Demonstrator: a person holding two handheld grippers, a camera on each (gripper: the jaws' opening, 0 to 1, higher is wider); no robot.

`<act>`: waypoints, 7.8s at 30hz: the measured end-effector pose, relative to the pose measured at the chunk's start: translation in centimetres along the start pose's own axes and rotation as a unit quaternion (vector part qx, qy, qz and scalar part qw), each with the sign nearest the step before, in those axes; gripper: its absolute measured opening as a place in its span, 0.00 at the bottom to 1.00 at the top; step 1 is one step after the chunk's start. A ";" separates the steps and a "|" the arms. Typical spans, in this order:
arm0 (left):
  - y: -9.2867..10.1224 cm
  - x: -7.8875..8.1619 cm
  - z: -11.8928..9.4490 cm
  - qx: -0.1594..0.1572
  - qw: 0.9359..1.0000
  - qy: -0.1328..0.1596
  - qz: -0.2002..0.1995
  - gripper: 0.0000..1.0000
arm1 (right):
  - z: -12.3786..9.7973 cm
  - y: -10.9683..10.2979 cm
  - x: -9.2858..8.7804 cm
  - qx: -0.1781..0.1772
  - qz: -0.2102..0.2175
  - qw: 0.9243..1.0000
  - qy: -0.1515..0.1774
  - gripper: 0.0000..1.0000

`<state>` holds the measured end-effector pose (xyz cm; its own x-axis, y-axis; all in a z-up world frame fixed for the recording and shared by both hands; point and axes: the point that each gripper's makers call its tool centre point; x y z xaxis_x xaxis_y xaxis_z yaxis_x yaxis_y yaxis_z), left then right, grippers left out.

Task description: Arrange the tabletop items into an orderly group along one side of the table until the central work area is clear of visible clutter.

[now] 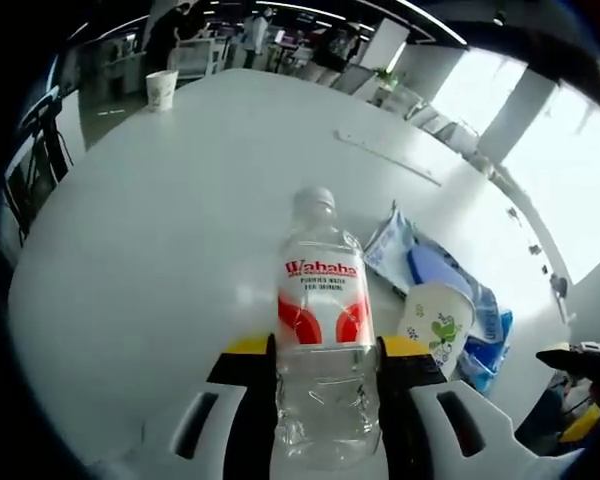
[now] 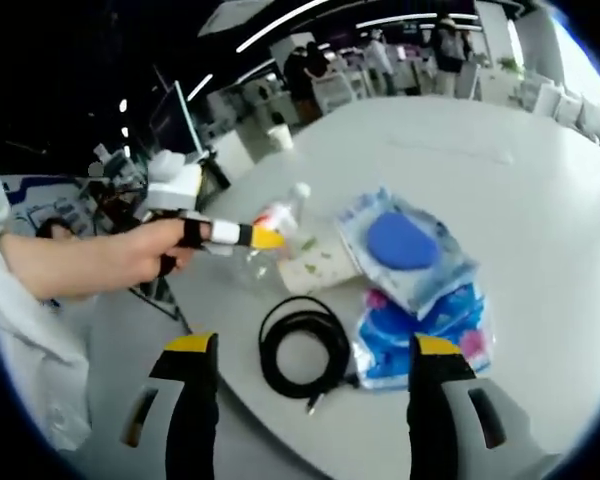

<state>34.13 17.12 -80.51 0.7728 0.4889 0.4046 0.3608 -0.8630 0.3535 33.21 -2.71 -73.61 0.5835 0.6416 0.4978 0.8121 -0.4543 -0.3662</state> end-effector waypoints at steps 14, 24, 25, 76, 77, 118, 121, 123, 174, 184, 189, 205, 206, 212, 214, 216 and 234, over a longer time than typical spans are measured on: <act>0.6 0.7 -1.7 -0.010 0.999 0.039 -0.001 0.35 | 0.8 -1.1 3.0 0.019 -0.002 1.000 0.024 0.75; 1.0 1.3 -2.5 -0.015 0.998 0.063 0.012 0.35 | 0.9 -1.6 4.1 0.030 0.007 0.999 0.037 0.74; 1.0 1.4 -2.5 -0.016 0.998 0.065 0.012 0.35 | 1.0 -1.6 4.2 0.030 0.007 0.999 0.037 0.74; 5.0 2.0 -6.2 -0.063 0.984 0.133 0.100 0.36 | 0.4 -3.0 10.9 0.108 0.072 0.985 0.117 0.73; 5.2 2.0 -6.4 -0.064 0.984 0.135 0.102 0.36 | 0.4 -3.1 11.1 0.110 0.074 0.984 0.119 0.73; 8.2 1.2 -8.4 -0.125 0.965 0.170 0.153 0.38 | 0.5 -4.6 16.9 0.159 0.072 0.974 0.146 0.70; 8.5 1.2 -8.6 -0.129 0.964 0.172 0.158 0.38 | 0.9 -5.0 17.1 0.164 0.070 0.974 0.143 0.69; 8.7 1.2 -8.7 -0.133 0.962 0.173 0.164 0.38 | 1.2 -5.2 17.2 0.167 0.068 0.974 0.140 0.69; 11.6 1.4 -9.2 -0.139 0.948 0.175 0.225 0.37 | -0.6 -9.7 19.5 0.171 -0.104 0.956 0.216 0.21; 11.7 3.4 -10.2 -0.083 0.940 0.208 0.257 0.55 | -0.5 -11.3 19.7 0.147 -0.163 0.946 0.237 0.21; 11.2 3.8 -10.2 -0.070 0.943 0.210 0.249 0.51 | -1.5 -11.7 20.3 0.155 -0.167 0.941 0.252 0.21; 11.0 4.7 -10.5 -0.067 0.946 0.197 0.248 0.34 | -1.9 -11.5 21.3 0.147 -0.155 0.943 0.255 0.23; 11.0 4.9 -10.6 -0.066 0.947 0.198 0.246 0.33 | -2.0 -11.6 21.4 0.150 -0.152 0.942 0.258 0.23; 10.8 6.4 -11.4 -0.063 0.943 0.219 0.241 0.33 | -3.2 -11.1 23.2 0.137 -0.138 0.935 0.297 0.31; 10.3 7.2 -11.4 -0.056 0.942 0.226 0.240 0.33 | -3.4 -10.6 23.3 0.131 -0.134 0.935 0.300 0.34; 9.9 7.9 -11.3 -0.047 0.941 0.231 0.243 0.33 | -3.6 -10.0 23.0 0.123 -0.129 0.936 0.303 0.34; 5.1 11.6 -7.3 -0.016 0.955 0.222 0.196 0.35 | -7.7 -3.1 13.8 0.063 -0.037 0.950 0.304 0.30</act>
<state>41.08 19.36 -67.84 0.5456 0.1416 0.8260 0.0686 -0.9899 0.1244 38.86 2.78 -59.53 0.4538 0.1756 0.8737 0.8657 -0.3191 -0.3855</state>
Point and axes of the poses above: the point that each gripper's makers call its tool centre point, and the gripper's own axes: z roughly forward along the fingers, y roughly to its right, x roughly out of its top, and after that the axes turned 13 degrees about -y, right-handed
